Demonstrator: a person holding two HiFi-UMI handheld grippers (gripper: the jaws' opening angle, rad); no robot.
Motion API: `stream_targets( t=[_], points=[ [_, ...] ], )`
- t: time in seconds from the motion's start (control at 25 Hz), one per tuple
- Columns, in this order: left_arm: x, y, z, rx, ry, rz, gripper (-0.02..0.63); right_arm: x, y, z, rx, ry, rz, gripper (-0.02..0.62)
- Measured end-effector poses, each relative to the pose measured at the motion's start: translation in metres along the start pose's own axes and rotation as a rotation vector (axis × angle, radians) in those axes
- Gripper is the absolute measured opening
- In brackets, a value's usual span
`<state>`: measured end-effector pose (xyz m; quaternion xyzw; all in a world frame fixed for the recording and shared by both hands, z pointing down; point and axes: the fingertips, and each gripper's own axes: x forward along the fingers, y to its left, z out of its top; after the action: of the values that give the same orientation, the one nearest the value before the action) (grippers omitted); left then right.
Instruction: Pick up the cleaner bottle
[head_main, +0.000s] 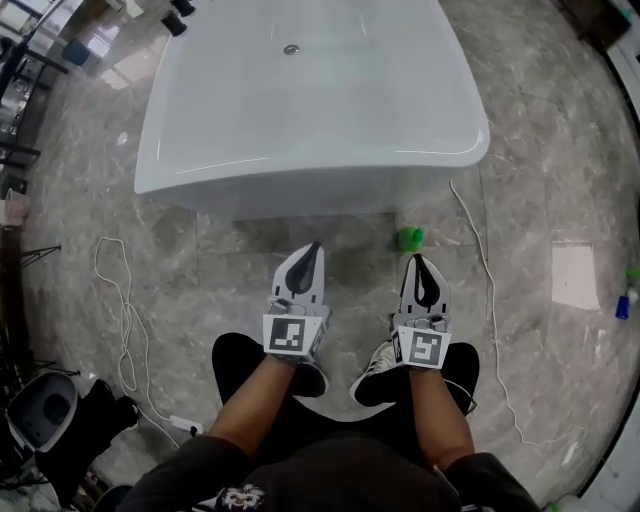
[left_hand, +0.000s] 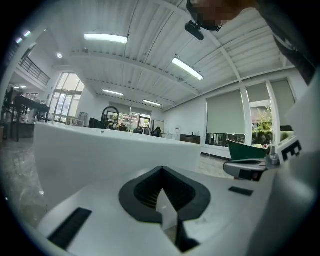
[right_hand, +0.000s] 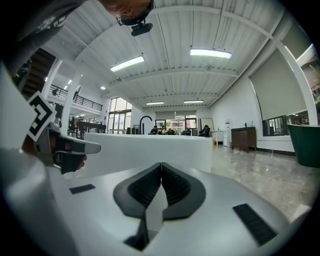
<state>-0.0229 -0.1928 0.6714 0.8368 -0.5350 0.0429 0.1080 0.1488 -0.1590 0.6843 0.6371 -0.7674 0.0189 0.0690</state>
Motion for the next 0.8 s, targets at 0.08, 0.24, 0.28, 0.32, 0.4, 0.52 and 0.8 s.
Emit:
stream_targets(
  t=[0.08,0.24,0.28,0.32,0.4,0.52,0.8],
  points=[
    [0.01,0.005,-0.04,-0.01,-0.009,-0.017,0.006,0.006,0.002,-0.043,0.006,0.003,-0.011,0.017],
    [0.028,0.014,-0.104,-0.008,-0.021,-0.052,0.006,0.012,0.008,-0.126,-0.002,0.017,-0.021,0.017],
    [0.031,0.016,-0.115,0.0,-0.027,-0.056,0.006,0.012,0.009,-0.145,0.0,0.023,-0.022,0.017],
    [0.034,0.018,-0.125,0.006,-0.032,-0.056,0.006,0.011,0.01,-0.161,0.004,0.029,-0.024,0.017],
    [0.038,0.025,-0.14,0.004,-0.04,-0.047,0.006,0.013,0.01,-0.184,0.014,0.038,-0.025,0.017],
    [0.04,0.033,-0.153,-0.012,-0.046,-0.024,0.006,0.021,0.009,-0.201,0.011,0.046,-0.022,0.017],
    [0.042,0.035,-0.161,-0.021,-0.046,-0.021,0.006,0.019,-0.01,-0.24,0.023,0.096,-0.063,0.018]
  ],
)
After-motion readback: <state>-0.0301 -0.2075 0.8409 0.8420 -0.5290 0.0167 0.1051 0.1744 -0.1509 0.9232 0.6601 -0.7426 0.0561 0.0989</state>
